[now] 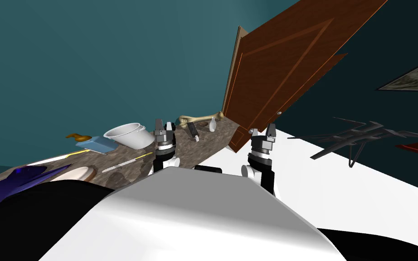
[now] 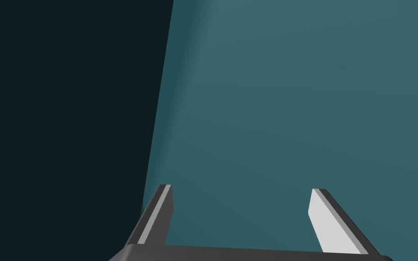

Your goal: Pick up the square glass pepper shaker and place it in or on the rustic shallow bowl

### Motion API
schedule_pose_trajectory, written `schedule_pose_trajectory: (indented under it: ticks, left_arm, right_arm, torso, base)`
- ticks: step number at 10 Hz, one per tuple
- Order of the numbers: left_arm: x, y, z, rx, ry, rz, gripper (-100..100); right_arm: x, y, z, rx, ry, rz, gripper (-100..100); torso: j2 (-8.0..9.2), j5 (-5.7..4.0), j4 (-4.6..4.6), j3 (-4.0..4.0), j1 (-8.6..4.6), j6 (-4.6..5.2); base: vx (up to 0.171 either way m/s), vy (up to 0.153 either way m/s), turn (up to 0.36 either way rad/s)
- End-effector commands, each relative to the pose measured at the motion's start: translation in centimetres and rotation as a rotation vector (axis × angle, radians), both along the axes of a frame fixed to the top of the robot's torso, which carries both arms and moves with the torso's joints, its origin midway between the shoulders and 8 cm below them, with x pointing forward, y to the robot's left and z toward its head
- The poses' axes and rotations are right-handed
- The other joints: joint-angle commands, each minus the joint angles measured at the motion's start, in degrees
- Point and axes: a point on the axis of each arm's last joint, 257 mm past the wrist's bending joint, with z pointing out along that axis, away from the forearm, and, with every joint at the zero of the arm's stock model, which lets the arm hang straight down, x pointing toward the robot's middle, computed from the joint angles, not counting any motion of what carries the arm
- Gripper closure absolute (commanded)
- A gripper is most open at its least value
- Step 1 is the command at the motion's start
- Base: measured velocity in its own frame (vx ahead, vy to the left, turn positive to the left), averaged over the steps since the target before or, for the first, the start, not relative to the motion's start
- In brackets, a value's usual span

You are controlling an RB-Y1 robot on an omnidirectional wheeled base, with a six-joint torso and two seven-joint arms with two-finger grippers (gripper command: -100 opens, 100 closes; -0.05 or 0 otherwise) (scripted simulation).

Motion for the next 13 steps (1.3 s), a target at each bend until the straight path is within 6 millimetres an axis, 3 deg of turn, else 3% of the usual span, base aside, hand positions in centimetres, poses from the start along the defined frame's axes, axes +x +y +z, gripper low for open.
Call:
schedule_pose_trajectory:
  ticks: [1,6,13]
  left_arm:
    - [0.4,-0.4,-0.5,0.036,0.026,-0.014,-100]
    - [2.8,-1.3,-4.5,0.161,0.188,-0.027,-100]
    - [5.8,-0.2,-14.0,0.291,0.497,0.031,-100]
  right_arm:
    - [0.0,0.0,0.0,0.000,0.000,0.000,0]
    - [0.0,0.0,0.0,0.000,0.000,0.000,0]
    - [0.0,0.0,0.0,0.000,0.000,0.000,0]
  torso:
    - [0.00,0.00,0.00,0.00,0.00,0.00]
    - [0.09,-0.10,0.02,0.05,-0.45,0.00]
    - [0.09,-0.13,0.02,0.06,-0.59,0.00]
  base:
    - [-0.003,-0.028,0.026]
    - [-0.021,-0.101,0.069]
    - [-0.027,-0.145,0.089]
